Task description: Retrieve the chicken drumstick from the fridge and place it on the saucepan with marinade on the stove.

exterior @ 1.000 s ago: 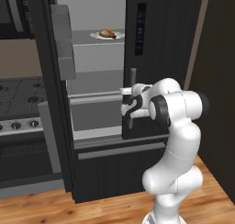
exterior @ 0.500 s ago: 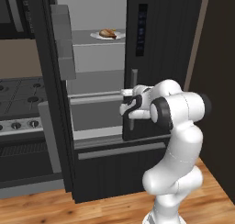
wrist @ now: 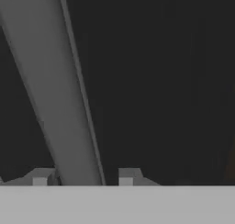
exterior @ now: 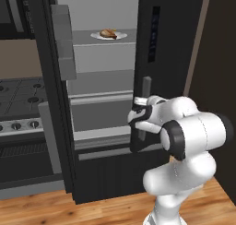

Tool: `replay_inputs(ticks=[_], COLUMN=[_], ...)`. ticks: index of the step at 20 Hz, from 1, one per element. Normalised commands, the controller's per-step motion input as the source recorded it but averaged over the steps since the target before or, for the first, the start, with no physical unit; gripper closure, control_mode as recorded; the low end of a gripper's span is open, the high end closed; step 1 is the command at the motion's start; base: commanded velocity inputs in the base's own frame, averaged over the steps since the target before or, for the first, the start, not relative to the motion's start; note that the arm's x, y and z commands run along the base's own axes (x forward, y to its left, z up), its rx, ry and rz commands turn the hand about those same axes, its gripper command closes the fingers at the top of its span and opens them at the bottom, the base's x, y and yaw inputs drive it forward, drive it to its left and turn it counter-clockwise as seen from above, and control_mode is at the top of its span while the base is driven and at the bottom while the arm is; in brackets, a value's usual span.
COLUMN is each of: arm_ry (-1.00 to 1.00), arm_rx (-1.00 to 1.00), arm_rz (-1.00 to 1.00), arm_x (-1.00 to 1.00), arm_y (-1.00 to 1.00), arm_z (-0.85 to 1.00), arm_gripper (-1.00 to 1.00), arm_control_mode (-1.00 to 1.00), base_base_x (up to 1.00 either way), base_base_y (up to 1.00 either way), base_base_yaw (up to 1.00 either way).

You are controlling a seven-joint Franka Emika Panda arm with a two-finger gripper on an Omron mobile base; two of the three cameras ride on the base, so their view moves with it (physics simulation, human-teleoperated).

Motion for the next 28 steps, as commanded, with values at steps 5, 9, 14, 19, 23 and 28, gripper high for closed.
replay_inputs(ticks=[5, 9, 14, 19, 23, 28], arm_ry=[0.0, 0.0, 0.0, 0.0, 0.02, 0.0], arm_rx=[0.08, 0.1, 0.15, 0.07, 0.04, 0.0], arm_rz=[-0.19, -0.19, -0.14, -0.01, 0.01, 0.07], arm_x=[-0.99, -0.86, -0.55, -0.04, -0.17, -0.57], arm_y=[-1.0, -1.0, -1.0, -0.31, 0.0, 0.21], arm_z=[-0.05, 0.0, 0.0, 0.0, 0.22, 0.46], arm_gripper=[1.0, 1.0, -1.0, -1.0, -1.0, -1.0], arm_control_mode=[-1.0, -1.0, -1.0, -1.0, -1.0, -1.0], base_base_x=[0.0, 0.0, 0.0, 0.0, 0.0, 0.0], base_base_y=[0.0, 0.0, 0.0, 0.0, 0.0, 0.0], base_base_yaw=[0.0, 0.0, 0.0, 0.0, 0.0, 0.0])
